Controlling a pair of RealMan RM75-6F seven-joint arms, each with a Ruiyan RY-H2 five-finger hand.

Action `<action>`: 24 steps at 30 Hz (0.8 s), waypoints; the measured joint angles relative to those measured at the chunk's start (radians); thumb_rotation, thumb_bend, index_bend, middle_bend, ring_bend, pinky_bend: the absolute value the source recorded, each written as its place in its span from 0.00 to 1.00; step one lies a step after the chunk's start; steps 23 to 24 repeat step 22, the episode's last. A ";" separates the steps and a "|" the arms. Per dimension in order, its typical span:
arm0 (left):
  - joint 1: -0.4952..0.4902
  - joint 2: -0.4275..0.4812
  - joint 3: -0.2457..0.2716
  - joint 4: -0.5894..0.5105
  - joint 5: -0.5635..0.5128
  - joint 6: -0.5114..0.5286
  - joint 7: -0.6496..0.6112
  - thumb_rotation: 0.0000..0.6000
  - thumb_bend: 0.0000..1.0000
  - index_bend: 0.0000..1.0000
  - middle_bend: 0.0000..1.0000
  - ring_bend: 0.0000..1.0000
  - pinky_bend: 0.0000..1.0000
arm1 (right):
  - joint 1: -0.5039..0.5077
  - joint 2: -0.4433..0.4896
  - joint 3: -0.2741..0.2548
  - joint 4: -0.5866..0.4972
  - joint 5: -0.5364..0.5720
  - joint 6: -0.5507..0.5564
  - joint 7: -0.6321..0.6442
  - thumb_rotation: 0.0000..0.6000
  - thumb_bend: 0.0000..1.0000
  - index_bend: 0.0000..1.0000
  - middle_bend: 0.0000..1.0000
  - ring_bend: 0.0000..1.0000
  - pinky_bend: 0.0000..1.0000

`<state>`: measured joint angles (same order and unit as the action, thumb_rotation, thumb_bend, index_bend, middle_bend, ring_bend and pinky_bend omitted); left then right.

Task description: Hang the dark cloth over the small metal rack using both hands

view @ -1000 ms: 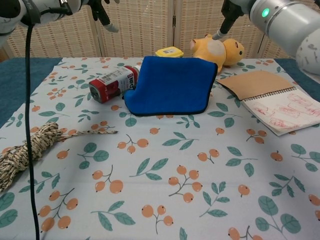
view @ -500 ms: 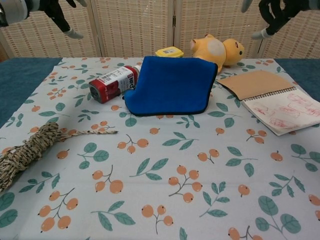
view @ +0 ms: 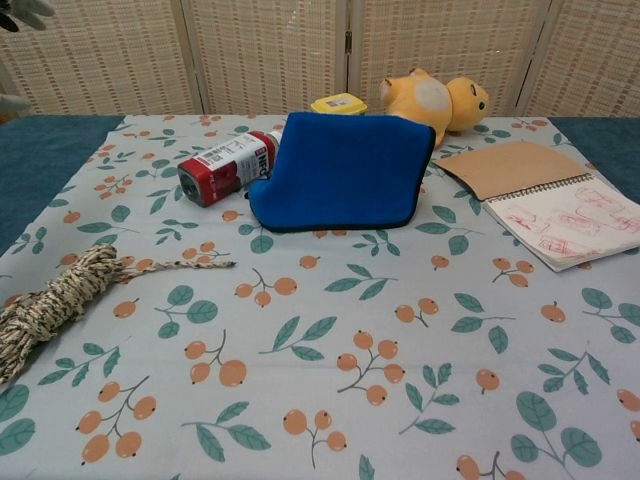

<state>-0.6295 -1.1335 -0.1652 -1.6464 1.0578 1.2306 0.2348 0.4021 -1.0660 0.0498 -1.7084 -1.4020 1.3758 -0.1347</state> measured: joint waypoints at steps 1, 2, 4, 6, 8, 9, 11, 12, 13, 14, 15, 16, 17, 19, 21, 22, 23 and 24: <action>0.019 0.008 0.012 -0.010 0.019 0.021 -0.002 1.00 0.22 0.10 0.14 0.15 0.28 | -0.025 0.009 -0.012 0.002 -0.020 0.027 0.014 1.00 0.21 0.38 0.64 0.55 0.78; 0.046 0.018 0.028 -0.022 0.044 0.048 -0.005 1.00 0.22 0.11 0.14 0.15 0.28 | -0.044 0.015 -0.021 0.004 -0.033 0.047 0.024 1.00 0.21 0.38 0.64 0.55 0.78; 0.085 0.030 0.048 -0.037 0.077 0.087 -0.014 1.00 0.22 0.12 0.14 0.15 0.28 | -0.086 0.028 -0.040 0.010 -0.063 0.091 0.046 1.00 0.22 0.39 0.64 0.55 0.78; 0.129 0.042 0.070 -0.047 0.111 0.130 -0.028 1.00 0.22 0.13 0.14 0.15 0.28 | -0.118 0.038 -0.055 0.014 -0.083 0.122 0.062 1.00 0.22 0.39 0.64 0.55 0.79; 0.172 0.054 0.089 -0.057 0.138 0.168 -0.041 1.00 0.22 0.13 0.14 0.15 0.28 | -0.154 0.047 -0.070 0.018 -0.101 0.153 0.081 1.00 0.22 0.39 0.64 0.55 0.79; 0.189 0.060 0.096 -0.063 0.148 0.183 -0.047 1.00 0.22 0.13 0.14 0.15 0.28 | -0.169 0.050 -0.075 0.020 -0.107 0.165 0.088 1.00 0.22 0.39 0.64 0.55 0.79; 0.226 0.072 0.111 -0.078 0.171 0.217 -0.058 1.00 0.22 0.13 0.14 0.15 0.28 | -0.201 0.053 -0.086 0.026 -0.119 0.191 0.104 1.00 0.22 0.39 0.64 0.55 0.79; 0.241 0.076 0.117 -0.084 0.182 0.231 -0.061 1.00 0.22 0.13 0.14 0.15 0.28 | -0.214 0.054 -0.090 0.028 -0.123 0.202 0.109 1.00 0.22 0.39 0.64 0.55 0.79; 0.256 0.080 0.124 -0.092 0.194 0.246 -0.062 1.00 0.22 0.13 0.14 0.15 0.28 | -0.230 0.053 -0.094 0.031 -0.128 0.215 0.117 1.00 0.22 0.39 0.64 0.55 0.79; 0.275 0.085 0.133 -0.103 0.210 0.265 -0.062 1.00 0.22 0.13 0.14 0.15 0.28 | -0.242 0.052 -0.097 0.033 -0.131 0.224 0.122 1.00 0.22 0.39 0.64 0.55 0.79; 0.289 0.088 0.140 -0.112 0.221 0.277 -0.060 1.00 0.22 0.13 0.14 0.15 0.28 | -0.253 0.051 -0.100 0.036 -0.134 0.233 0.126 1.00 0.22 0.39 0.64 0.55 0.79; 0.302 0.091 0.146 -0.121 0.232 0.288 -0.058 1.00 0.22 0.13 0.14 0.15 0.28 | -0.271 0.047 -0.103 0.040 -0.139 0.246 0.135 1.00 0.22 0.39 0.64 0.55 0.79; 0.318 0.093 0.153 -0.132 0.244 0.301 -0.054 1.00 0.22 0.13 0.14 0.15 0.28 | -0.277 0.045 -0.104 0.042 -0.140 0.250 0.139 1.00 0.22 0.39 0.64 0.55 0.79; 0.340 0.093 0.163 -0.144 0.260 0.317 -0.046 1.00 0.22 0.13 0.14 0.15 0.27 | -0.297 0.040 -0.108 0.046 -0.144 0.258 0.151 1.00 0.22 0.39 0.64 0.55 0.79; 0.362 0.091 0.172 -0.155 0.273 0.330 -0.033 1.00 0.22 0.13 0.14 0.15 0.27 | -0.310 0.036 -0.110 0.050 -0.149 0.264 0.155 1.00 0.22 0.39 0.64 0.55 0.79; 0.370 0.089 0.175 -0.160 0.276 0.333 -0.027 1.00 0.22 0.13 0.14 0.15 0.27 | -0.316 0.033 -0.110 0.053 -0.153 0.267 0.155 1.00 0.22 0.39 0.64 0.55 0.79; 0.370 0.089 0.175 -0.160 0.276 0.333 -0.027 1.00 0.22 0.13 0.14 0.15 0.27 | -0.316 0.033 -0.110 0.053 -0.153 0.267 0.155 1.00 0.22 0.39 0.64 0.55 0.79; 0.370 0.089 0.175 -0.160 0.276 0.333 -0.027 1.00 0.22 0.13 0.14 0.15 0.27 | -0.316 0.033 -0.110 0.053 -0.153 0.267 0.155 1.00 0.22 0.39 0.64 0.55 0.79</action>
